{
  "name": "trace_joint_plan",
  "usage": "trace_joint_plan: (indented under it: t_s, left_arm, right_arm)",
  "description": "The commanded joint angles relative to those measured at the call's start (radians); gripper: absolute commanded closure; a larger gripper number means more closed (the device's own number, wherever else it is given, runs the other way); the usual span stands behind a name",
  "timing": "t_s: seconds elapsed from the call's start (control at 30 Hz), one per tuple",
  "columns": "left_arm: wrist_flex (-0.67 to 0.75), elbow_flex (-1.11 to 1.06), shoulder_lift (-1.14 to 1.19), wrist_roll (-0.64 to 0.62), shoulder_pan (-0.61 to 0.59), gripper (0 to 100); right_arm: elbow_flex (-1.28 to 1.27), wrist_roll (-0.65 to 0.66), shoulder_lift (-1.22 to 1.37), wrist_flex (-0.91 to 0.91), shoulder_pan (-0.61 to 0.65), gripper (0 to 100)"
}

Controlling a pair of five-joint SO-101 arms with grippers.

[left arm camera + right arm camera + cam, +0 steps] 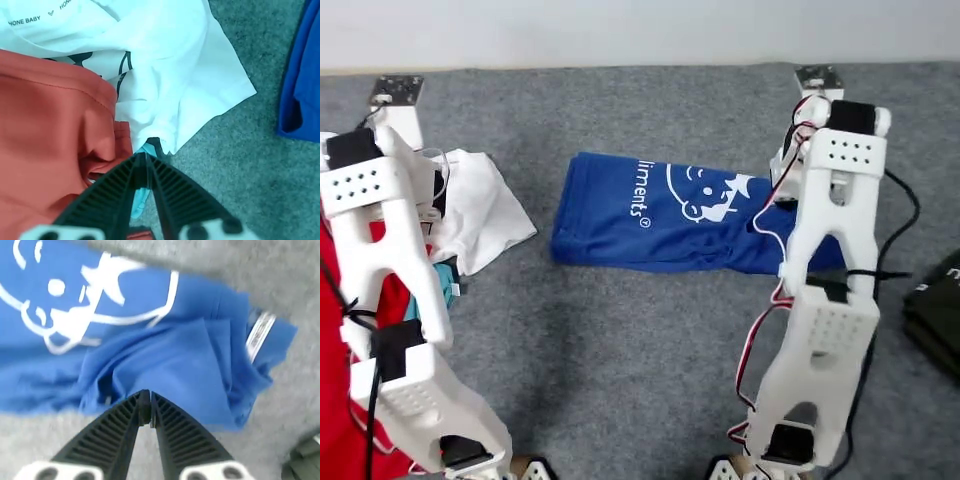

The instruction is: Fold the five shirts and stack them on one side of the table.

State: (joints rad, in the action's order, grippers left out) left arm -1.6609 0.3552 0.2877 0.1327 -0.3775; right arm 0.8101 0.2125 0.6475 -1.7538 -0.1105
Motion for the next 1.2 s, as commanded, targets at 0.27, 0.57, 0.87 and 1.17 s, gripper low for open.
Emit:
trace_joint_plan:
  t_s: [0.27, 0.57, 0.87, 1.17]
  left_arm:
    - [0.021, 0.002, -0.058, -0.009, 0.008, 100]
    - [0.014, 0.002, -0.052, -0.009, 0.006, 100]
    - [0.023, -0.012, -0.049, -0.009, 0.006, 100]
    - [0.078, -0.113, -0.049, -0.005, 0.006, 100]
  right_arm:
    - [-0.307, 0.107, -0.165, 0.002, 0.076, 98.8]
    - [-0.305, 0.106, -0.036, 0.105, 0.166, 98.8]
    - [-0.305, 0.112, 0.042, 0.249, 0.239, 98.8]
    - [-0.161, 0.112, 0.024, 0.151, 0.251, 98.8]
